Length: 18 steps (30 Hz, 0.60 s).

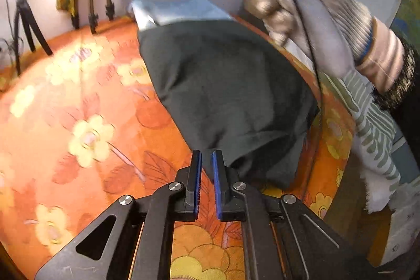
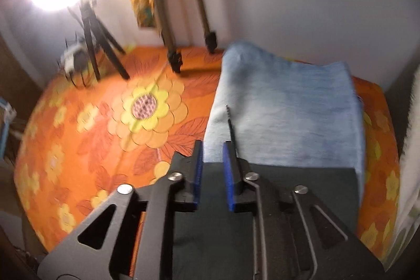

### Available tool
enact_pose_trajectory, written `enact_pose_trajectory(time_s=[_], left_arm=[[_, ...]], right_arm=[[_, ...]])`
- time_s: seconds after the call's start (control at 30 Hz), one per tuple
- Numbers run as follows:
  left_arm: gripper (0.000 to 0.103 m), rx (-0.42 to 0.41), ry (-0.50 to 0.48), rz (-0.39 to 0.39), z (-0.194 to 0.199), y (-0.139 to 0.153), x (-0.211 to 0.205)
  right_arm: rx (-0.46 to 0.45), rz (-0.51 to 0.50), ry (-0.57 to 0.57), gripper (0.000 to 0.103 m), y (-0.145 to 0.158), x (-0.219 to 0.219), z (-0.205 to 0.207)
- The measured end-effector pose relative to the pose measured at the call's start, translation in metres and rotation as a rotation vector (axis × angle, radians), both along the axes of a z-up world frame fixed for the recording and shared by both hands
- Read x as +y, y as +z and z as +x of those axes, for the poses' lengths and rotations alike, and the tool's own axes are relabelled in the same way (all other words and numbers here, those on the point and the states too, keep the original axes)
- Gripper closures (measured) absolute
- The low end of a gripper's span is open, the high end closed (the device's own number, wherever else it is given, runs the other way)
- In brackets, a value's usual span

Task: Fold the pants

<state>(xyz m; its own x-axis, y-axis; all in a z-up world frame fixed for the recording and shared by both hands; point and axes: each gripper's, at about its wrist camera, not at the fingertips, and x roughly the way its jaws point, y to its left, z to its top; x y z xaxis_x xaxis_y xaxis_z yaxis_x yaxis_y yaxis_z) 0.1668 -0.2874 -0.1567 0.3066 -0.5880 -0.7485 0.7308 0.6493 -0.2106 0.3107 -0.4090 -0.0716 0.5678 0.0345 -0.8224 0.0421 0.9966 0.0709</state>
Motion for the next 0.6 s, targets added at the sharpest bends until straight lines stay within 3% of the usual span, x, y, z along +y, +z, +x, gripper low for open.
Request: enact_pose_trajectory(time_s=[0.07,0.2,0.37,0.6], left_arm=[[0.092,-0.024,0.012,-0.008,0.002,0.013,0.006],[0.091,-0.095,0.039,-0.012,0.003,0.048,0.016],[0.08,-0.189,0.065,-0.023,-0.002,0.089,0.019],[0.065,-0.214,0.075,-0.071,-0.007,0.103,0.019]], right_arm=[[-0.039,0.026,-0.021,0.067,0.018,-0.007,-0.018],[-0.096,0.077,-0.046,0.063,0.047,-0.013,-0.051],[-0.176,0.115,-0.076,0.055,0.084,-0.017,-0.093],[-0.234,0.129,-0.104,0.046,0.104,-0.017,-0.152]])
